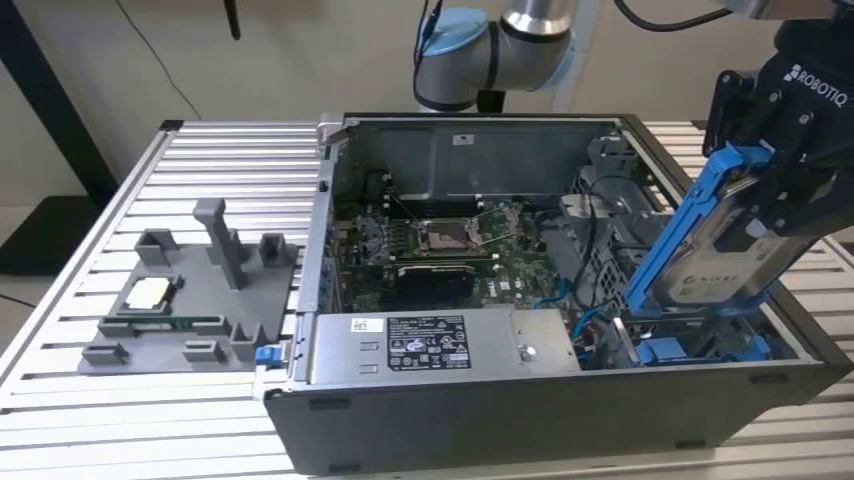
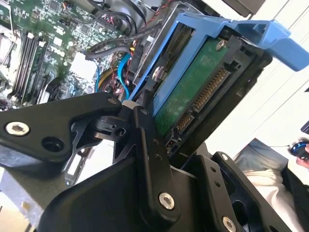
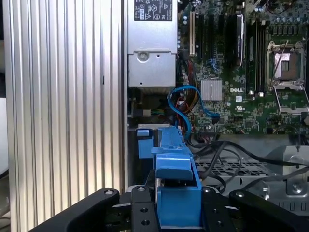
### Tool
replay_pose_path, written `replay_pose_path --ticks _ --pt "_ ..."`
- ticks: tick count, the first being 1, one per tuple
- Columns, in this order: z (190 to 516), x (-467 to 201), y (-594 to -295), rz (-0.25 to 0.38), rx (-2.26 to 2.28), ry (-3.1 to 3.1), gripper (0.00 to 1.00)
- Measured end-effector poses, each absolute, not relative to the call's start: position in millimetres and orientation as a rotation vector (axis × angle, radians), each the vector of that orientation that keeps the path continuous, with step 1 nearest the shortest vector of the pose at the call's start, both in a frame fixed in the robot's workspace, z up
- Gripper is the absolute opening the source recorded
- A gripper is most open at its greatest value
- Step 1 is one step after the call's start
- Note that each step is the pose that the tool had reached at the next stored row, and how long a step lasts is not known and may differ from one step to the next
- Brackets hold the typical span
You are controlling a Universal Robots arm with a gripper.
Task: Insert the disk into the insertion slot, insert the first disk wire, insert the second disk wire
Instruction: 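Insert the disk into the insertion slot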
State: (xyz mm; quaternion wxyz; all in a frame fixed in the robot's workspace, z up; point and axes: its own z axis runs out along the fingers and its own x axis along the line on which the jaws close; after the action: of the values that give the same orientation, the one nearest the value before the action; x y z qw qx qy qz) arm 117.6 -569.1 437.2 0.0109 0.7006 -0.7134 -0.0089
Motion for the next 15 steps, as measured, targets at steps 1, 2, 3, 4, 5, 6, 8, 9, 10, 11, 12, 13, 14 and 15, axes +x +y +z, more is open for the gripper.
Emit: replay_pose_path --ticks 1,2,3,4,5,6,8,9,10,11,12,13,14,15 --pt "436.4 117.6 -569.1 -0.028 2.186 -2.226 0.33" --pt "435.5 117.6 -569.1 -0.028 2.186 -2.226 0.33" --pt "434.8 117.6 -569.1 -0.028 2.186 -2.226 0.33" --pt "434.0 117.6 -569.1 -0.028 2.186 -2.226 0.33" --pt "433.3 117.6 -569.1 -0.028 2.186 -2.226 0.33" --pt "432.5 117.7 -569.1 -0.028 2.186 -2.226 0.33" --pt "431.1 117.6 -569.1 -0.028 2.186 -2.226 0.33" --pt "430.4 117.6 -569.1 -0.028 2.186 -2.226 0.33" --pt "429.4 117.7 -569.1 -0.028 2.186 -2.226 0.33" --pt "428.5 117.7 -569.1 -0.028 2.186 -2.226 0.33" --pt "427.4 117.7 -569.1 -0.028 2.186 -2.226 0.33" --pt "426.3 117.7 -569.1 -0.028 2.186 -2.226 0.33" --pt "425.3 118.1 -569.1 -0.028 2.186 -2.226 0.33" --pt "424.3 118.6 -569.1 -0.028 2.186 -2.226 0.33"
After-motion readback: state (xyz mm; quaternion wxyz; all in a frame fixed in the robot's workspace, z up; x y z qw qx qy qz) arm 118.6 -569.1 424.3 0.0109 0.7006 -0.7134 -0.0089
